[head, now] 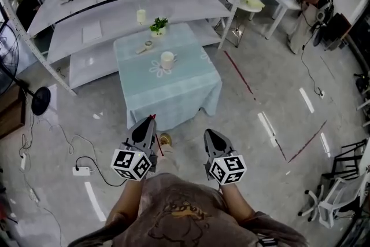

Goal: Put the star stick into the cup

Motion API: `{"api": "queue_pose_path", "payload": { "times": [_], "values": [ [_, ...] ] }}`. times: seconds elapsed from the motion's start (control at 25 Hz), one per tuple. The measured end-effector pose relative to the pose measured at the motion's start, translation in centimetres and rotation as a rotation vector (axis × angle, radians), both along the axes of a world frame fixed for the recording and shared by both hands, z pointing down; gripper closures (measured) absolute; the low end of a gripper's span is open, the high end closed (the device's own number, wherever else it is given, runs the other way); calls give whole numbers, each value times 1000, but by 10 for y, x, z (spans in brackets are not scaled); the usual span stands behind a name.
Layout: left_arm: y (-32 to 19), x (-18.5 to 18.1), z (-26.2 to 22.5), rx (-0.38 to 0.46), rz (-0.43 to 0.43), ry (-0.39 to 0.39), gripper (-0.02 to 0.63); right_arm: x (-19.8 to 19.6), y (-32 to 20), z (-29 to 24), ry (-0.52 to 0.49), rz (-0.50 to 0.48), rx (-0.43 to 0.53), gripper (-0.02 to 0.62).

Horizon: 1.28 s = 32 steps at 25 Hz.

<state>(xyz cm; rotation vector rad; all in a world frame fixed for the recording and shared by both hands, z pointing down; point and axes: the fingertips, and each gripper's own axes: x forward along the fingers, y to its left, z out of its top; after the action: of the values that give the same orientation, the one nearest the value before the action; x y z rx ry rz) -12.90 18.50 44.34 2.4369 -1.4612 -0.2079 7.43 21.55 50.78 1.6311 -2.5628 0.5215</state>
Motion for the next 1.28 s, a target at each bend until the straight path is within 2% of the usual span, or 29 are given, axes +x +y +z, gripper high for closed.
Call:
{"api": "queue_pose_path", "payload": {
  "times": [0.52,1.04,1.28],
  "values": [
    [-138,7,5,-13,40,8,574,-4,-122,6,-5,24,-26,594],
    [-298,17,-8,-13,99,3,574,0,-274,-7,-18,72,-24,594],
    [-350,27,-19,-4,124,17,574,6,-325,-14,-24,87,-26,594]
  ]
}}
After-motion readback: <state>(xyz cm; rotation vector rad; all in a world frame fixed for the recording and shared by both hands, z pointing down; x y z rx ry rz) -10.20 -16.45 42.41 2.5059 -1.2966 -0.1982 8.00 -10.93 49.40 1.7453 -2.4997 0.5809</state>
